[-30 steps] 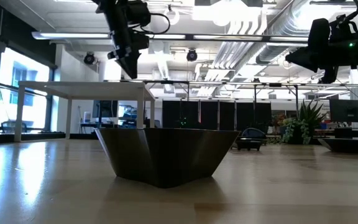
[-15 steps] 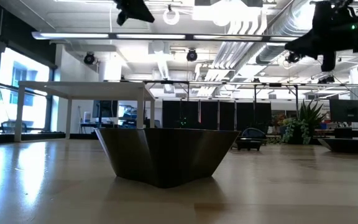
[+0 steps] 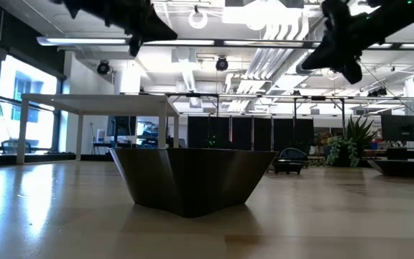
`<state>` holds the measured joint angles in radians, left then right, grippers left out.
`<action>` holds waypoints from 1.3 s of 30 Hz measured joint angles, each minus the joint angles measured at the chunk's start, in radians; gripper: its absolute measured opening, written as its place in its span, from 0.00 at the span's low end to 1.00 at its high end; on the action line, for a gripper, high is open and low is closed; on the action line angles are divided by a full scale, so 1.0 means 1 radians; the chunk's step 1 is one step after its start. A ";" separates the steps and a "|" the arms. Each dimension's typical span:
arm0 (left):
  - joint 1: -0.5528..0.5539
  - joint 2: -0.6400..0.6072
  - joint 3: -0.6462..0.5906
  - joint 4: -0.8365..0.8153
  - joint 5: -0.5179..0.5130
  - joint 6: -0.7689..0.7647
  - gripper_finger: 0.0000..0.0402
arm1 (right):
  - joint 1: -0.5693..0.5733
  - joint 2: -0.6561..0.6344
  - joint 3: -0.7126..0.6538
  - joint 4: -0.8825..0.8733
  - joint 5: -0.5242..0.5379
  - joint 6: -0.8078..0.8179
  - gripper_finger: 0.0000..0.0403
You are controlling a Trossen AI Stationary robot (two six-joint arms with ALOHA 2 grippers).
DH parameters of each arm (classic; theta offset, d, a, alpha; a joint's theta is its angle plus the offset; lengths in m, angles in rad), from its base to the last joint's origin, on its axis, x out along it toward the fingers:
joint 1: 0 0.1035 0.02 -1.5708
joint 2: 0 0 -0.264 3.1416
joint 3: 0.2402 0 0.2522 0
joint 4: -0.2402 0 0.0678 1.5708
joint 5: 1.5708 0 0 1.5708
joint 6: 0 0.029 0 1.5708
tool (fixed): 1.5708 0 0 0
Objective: Pick & Place Mini shaped plates
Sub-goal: Put the black square plate on the shelf
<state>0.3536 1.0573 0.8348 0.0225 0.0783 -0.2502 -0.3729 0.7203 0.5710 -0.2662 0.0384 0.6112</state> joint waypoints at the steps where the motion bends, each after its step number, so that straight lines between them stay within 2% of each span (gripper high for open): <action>1: -0.013 -0.011 -0.031 0.031 -0.012 -0.013 0.00 | 0.000 0.029 0.004 -0.001 -0.015 0.024 0.06; 7: -0.048 -0.089 -0.202 0.228 -0.054 -0.106 0.00 | 0.000 0.198 0.004 -0.047 -0.132 0.148 0.18; 9: -0.048 -0.101 -0.241 0.235 -0.048 -0.133 0.00 | 0.000 0.260 0.004 -0.052 -0.166 0.151 0.20; 17: -0.047 -0.088 -0.259 0.208 0.092 -0.172 0.00 | 0.000 0.504 0.004 -0.034 -0.213 0.179 0.22; 20: -0.047 -0.073 -0.260 0.205 0.096 -0.200 0.00 | 0.000 0.582 0.004 -0.003 -0.219 0.200 0.21; 24: -0.047 -0.072 -0.260 0.206 0.096 -0.199 0.00 | 0.000 0.680 0.004 0.089 -0.287 0.215 0.21; 29: -0.047 -0.072 -0.260 0.205 0.097 -0.200 0.00 | 0.000 0.760 0.004 0.153 -0.303 0.235 0.21; 34: -0.047 -0.072 -0.260 0.204 0.097 -0.200 0.00 | 0.000 0.784 0.004 0.201 -0.304 0.238 0.20; 39: -0.047 -0.072 -0.260 0.180 0.098 -0.232 0.00 | 0.000 0.786 0.004 0.217 -0.319 0.242 0.12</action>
<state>0.3069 0.9848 0.5751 0.2022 0.1759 -0.4818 -0.3725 1.5063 0.5751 -0.0489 -0.2804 0.8536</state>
